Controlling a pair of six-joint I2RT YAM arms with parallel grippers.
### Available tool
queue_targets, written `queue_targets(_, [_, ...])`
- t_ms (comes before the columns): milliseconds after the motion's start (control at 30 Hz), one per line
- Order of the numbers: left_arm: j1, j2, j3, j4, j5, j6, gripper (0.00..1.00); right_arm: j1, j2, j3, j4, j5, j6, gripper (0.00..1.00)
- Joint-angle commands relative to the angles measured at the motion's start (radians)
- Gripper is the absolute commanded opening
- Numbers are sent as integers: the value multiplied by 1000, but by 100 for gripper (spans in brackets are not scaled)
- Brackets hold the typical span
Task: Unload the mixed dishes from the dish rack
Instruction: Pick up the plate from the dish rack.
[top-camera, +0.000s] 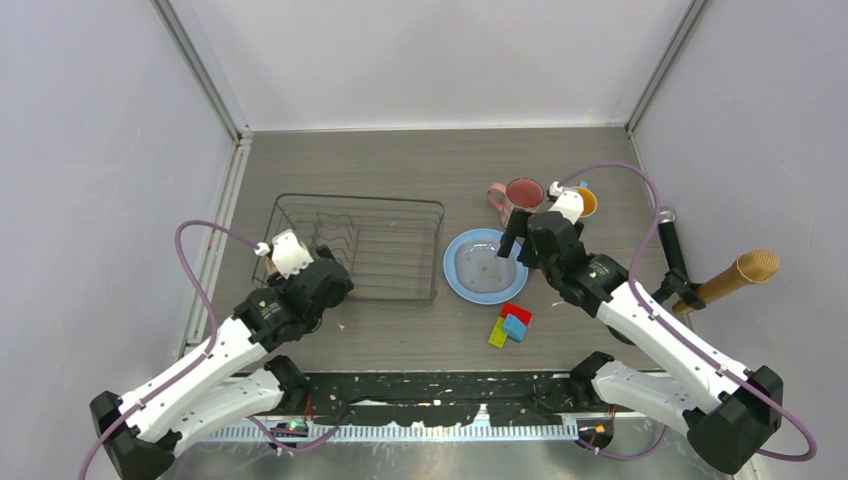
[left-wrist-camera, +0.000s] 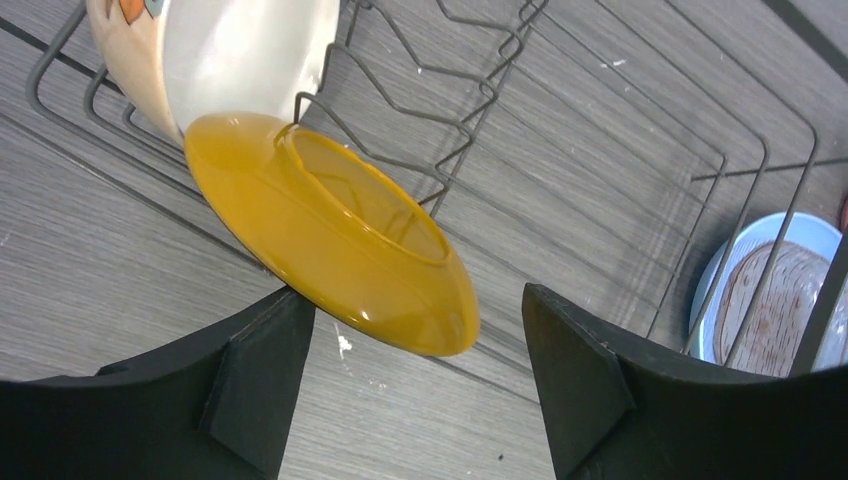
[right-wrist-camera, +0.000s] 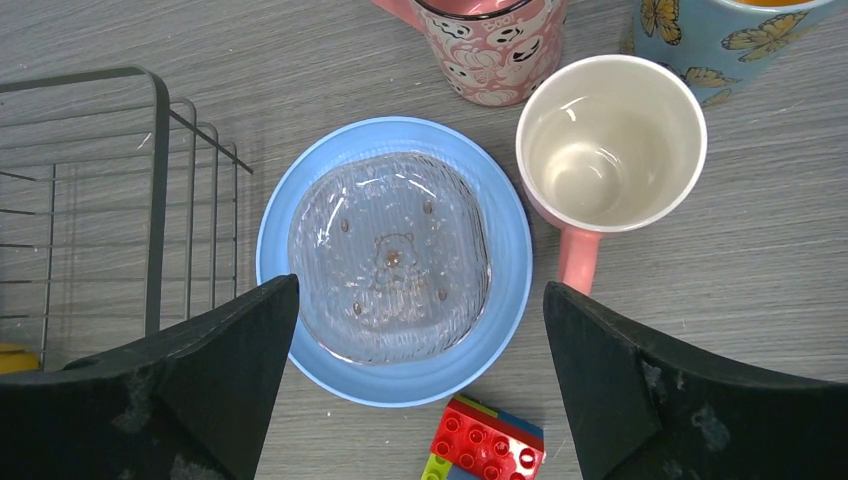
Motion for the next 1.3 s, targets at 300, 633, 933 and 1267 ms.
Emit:
queue_targets(300, [135, 108, 2, 210, 30, 90, 66, 3, -41, -12, -11, 50, -1, 99])
queue_targets(633, [149, 192, 43, 183, 57, 61, 43, 3, -33, -27, -11, 60, -9, 99])
queue_targets(933, [149, 148, 42, 181, 46, 60, 34, 3, -20, -30, -1, 63, -19, 99])
queue_targets(1267, [149, 85, 42, 232, 80, 89, 20, 3, -7, -29, 7, 68, -23, 99])
